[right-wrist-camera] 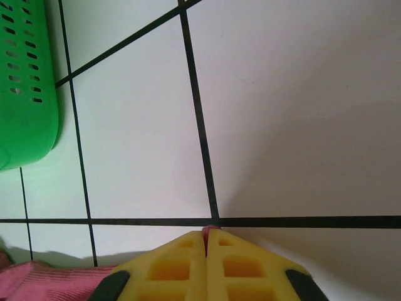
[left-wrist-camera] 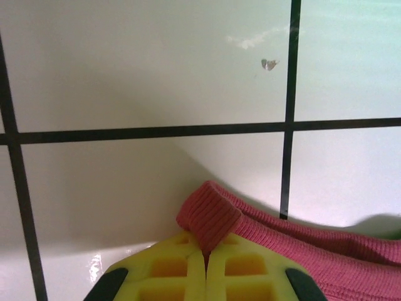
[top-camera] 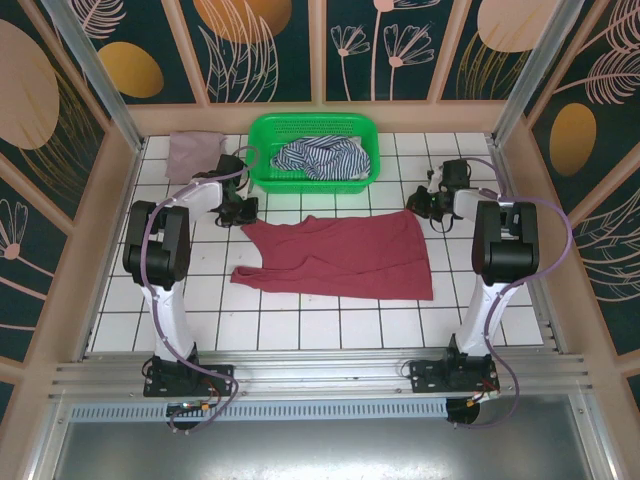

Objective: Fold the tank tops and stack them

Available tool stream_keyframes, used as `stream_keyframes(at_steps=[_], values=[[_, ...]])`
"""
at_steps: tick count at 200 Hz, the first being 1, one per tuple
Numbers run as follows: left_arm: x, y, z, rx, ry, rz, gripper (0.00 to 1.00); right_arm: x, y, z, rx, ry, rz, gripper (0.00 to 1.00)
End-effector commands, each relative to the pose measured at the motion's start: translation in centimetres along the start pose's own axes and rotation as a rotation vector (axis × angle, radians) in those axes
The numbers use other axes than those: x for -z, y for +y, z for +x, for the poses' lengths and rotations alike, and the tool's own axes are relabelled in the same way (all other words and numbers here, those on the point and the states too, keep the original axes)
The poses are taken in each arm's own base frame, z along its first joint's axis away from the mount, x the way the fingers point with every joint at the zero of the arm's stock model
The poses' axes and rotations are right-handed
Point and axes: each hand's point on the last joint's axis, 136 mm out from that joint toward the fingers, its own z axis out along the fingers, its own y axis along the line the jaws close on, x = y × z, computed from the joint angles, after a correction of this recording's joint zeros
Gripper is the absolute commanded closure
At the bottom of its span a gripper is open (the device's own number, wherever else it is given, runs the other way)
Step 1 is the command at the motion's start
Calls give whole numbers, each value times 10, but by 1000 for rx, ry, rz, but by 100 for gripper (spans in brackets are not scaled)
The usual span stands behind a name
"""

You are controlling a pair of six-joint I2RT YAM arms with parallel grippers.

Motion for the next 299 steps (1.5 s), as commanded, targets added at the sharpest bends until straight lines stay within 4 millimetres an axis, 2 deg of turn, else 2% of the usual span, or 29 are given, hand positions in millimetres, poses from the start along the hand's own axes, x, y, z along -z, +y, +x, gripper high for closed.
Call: stream_keyframes(at_steps=[1, 37, 63, 88, 117, 151, 186, 188, 193, 219, 251, 263, 270, 299], values=[[16, 0, -15, -29, -41, -13, 100, 12, 7, -16, 35, -28, -31, 100], [31, -2, -20, -42, -78, -14, 100, 38, 21, -21, 53, -70, -86, 100], [43, -8, -21, -54, -109, 8, 100, 55, 33, -18, 56, -84, -142, 100], [53, -7, -14, -63, -136, 11, 100, 70, 44, -5, 53, -79, -192, 100], [59, -5, -8, -88, -169, 10, 98, 82, 48, 13, 46, -60, -222, 100], [63, 4, 1, -122, -193, -26, 98, 96, 41, 32, 27, -53, -217, 100], [62, 7, 13, -145, -207, -27, 98, 102, 36, 59, 3, -11, -214, 100], [69, 6, 11, -148, -230, -24, 98, 103, 36, 61, 1, -10, -213, 100], [73, 5, 11, -154, -244, -22, 98, 104, 35, 64, -3, -8, -211, 100], [75, 6, 24, -188, -262, -7, 97, 107, 19, 79, -45, 9, -184, 100], [73, 9, 39, -232, -251, -14, 99, 115, 3, 89, -96, 0, -150, 100], [81, 11, 34, -256, -285, -37, 100, 116, -4, 93, -117, -5, -134, 100], [78, 15, 41, -262, -277, -47, 100, 116, -7, 96, -127, 2, -129, 100], [95, 11, 42, -299, -352, -39, 100, 122, -5, 95, -151, -18, -147, 100]])
